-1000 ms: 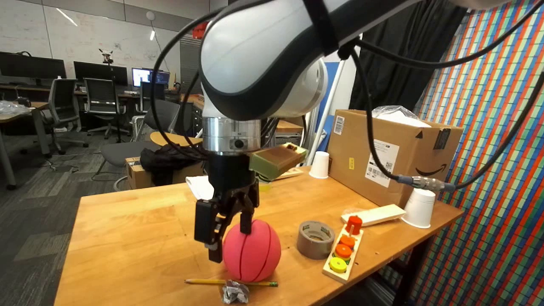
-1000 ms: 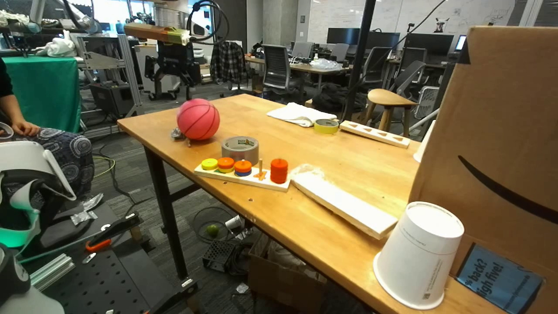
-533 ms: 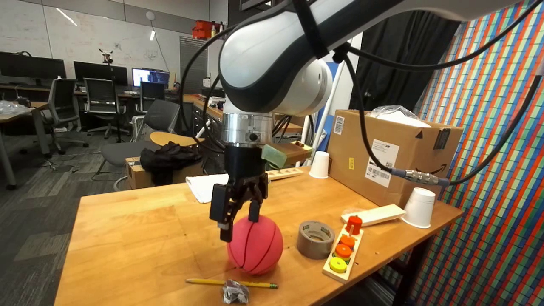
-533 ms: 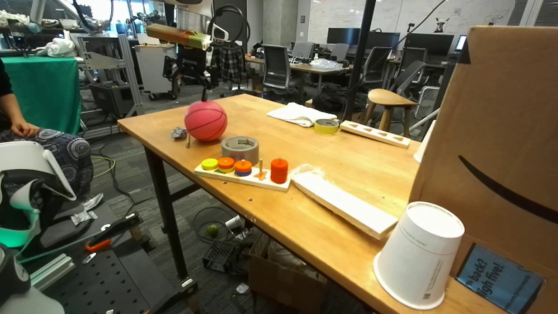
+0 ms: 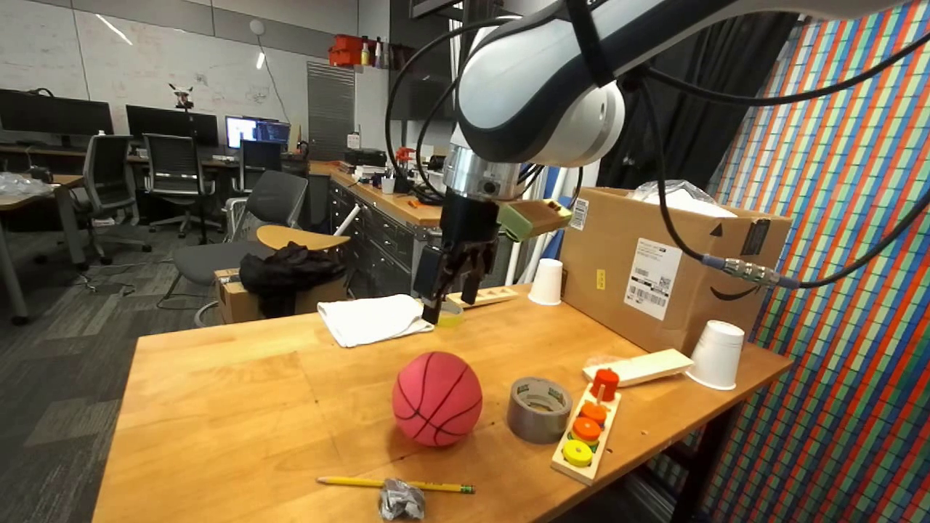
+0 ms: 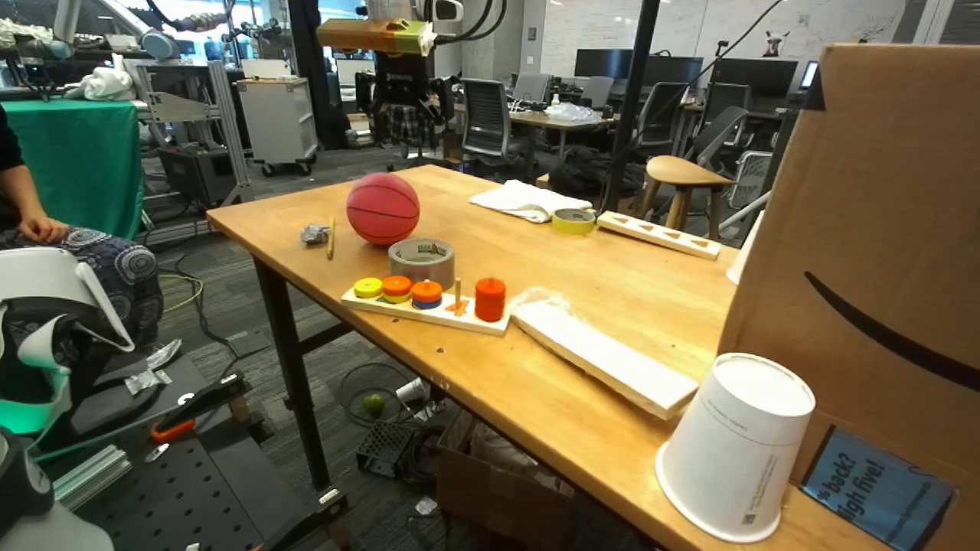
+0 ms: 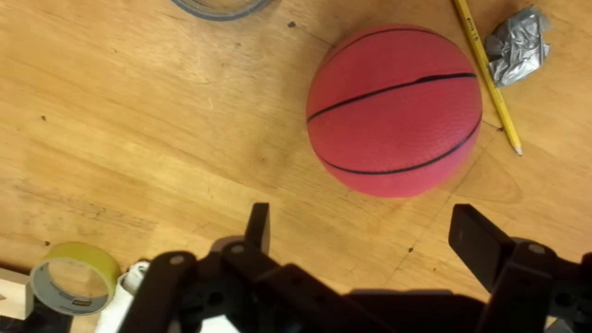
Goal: Move the basketball to the right
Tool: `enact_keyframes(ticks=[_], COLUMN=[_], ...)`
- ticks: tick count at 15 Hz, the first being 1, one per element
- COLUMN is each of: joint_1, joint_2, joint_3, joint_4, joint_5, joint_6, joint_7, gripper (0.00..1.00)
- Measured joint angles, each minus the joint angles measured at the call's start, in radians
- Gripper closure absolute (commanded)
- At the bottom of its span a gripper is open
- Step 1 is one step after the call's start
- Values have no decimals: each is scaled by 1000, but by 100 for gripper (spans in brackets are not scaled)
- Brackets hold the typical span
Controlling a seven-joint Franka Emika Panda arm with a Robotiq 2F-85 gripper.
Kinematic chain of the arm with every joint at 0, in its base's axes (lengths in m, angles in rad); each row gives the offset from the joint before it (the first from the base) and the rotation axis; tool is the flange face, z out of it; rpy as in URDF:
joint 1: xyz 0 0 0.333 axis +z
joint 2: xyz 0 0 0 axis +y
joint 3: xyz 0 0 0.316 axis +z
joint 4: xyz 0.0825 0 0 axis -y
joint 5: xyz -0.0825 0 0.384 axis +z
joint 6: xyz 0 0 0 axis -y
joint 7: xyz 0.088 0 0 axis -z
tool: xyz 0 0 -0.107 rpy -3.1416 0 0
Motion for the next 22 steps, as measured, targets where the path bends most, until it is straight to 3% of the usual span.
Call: enact_keyframes(ticks=[5, 10, 13, 22], joint_1=[9, 47, 70, 179], joint_2=[-23, -102, -142, -138], joint_3=[11, 64, 87, 122], joint_4=[-28, -28, -31, -54], joint_5=[-6, -119, -129, 75], joint_6=[-125, -278, -356, -252], joint_7=[0, 60, 63, -61], gripper=[0, 0, 0, 0])
